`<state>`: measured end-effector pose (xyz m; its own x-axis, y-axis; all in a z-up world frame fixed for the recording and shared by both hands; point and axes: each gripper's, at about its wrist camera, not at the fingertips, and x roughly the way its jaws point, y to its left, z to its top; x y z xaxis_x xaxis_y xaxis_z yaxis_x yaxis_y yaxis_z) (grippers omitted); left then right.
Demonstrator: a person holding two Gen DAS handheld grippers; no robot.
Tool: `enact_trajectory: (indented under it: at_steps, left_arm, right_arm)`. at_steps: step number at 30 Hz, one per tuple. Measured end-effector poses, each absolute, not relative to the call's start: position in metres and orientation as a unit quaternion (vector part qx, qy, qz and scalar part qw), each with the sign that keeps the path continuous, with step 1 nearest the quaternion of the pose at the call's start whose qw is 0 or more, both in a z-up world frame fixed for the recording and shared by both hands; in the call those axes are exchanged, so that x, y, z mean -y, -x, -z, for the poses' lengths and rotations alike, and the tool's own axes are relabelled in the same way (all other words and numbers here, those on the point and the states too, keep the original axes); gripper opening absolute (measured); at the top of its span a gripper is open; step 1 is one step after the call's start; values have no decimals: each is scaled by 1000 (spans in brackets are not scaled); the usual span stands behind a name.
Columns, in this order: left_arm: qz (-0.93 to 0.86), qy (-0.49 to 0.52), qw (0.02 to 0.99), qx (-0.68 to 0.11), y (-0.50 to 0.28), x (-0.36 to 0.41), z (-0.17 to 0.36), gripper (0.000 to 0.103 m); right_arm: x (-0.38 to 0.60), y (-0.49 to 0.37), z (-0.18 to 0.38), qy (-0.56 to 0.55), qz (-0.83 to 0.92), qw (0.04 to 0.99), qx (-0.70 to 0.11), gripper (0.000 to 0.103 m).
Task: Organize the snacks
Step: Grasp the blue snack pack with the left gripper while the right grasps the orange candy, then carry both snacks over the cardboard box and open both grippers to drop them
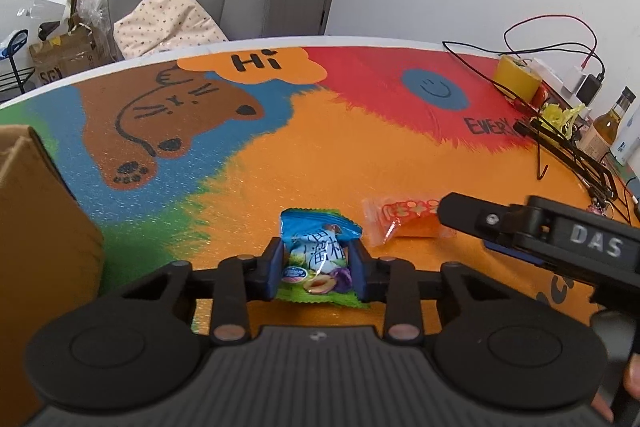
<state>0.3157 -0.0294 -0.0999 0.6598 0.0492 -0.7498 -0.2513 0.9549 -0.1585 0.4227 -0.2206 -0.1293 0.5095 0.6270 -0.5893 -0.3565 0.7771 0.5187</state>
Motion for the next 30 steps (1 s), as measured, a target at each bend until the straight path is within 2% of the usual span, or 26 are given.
enact_trajectory:
  at_steps: [8, 9, 12, 19, 30]
  left_arm:
    - [-94, 131, 909, -385, -304, 12, 83, 33]
    - [-95, 132, 909, -383, -303, 10, 81, 33]
    - [-98, 136, 911, -377, -299, 6, 77, 33]
    - [-95, 139, 915, -368, -285, 3, 70, 33]
    - [-86, 140, 927, -337, -253, 5, 45, 33]
  right_arm:
    - [193, -425, 127, -143, -284, 859, -402, 70]
    - [189, -423, 127, -131, -281, 862, -401, 64]
    - [188, -419, 127, -112, -264, 870, -400, 39]
    - [204, -401, 118, -130, -272, 870, -391, 20]
    - [208, -365, 82, -132, -294, 882, -343, 16]
